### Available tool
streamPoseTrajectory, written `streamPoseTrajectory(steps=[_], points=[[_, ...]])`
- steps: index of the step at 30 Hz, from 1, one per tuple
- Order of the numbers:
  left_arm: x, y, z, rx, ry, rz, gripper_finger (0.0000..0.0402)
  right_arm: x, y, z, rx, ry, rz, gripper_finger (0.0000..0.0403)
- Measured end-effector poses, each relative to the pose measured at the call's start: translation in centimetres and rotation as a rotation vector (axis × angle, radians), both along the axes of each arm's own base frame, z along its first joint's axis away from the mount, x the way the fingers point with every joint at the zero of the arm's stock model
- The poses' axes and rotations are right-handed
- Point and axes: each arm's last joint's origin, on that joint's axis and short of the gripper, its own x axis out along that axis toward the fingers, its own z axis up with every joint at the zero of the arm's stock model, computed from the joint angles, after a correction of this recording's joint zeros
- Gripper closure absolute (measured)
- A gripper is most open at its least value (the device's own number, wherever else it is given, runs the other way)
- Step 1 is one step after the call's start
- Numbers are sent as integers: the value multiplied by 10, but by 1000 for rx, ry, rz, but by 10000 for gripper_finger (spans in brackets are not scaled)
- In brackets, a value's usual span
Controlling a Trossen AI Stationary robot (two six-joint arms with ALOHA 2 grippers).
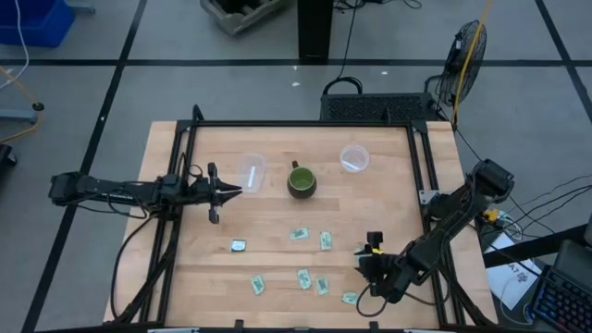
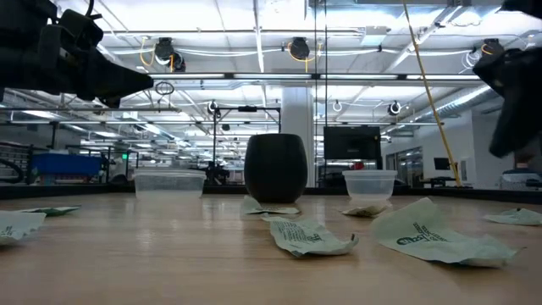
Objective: Pick and place items into bin
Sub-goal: Put the green stevia packet into the right transparent bin
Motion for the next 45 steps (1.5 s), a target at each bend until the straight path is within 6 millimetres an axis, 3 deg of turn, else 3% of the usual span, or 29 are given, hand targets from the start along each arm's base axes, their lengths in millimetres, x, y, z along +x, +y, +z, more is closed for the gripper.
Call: streamPoseTrajectory(steps=[7, 13, 27, 32, 45], points=[[0, 0, 0, 0, 0, 0, 346, -3, -1, -14, 0, 103, -45, 251], [0, 0, 0, 0, 0, 0, 346, -2, 1, -30, -11, 150, -67, 253], [0, 0, 0, 0, 0, 0, 346, 3, -4, -31, -44, 106, -102, 279], [0, 0, 0, 0, 0, 0, 346, 4, -8, -33, 37, 150, -163, 291], [0, 0, 0, 0, 0, 0, 346, -2, -16, -48, 88, 127, -214, 351]])
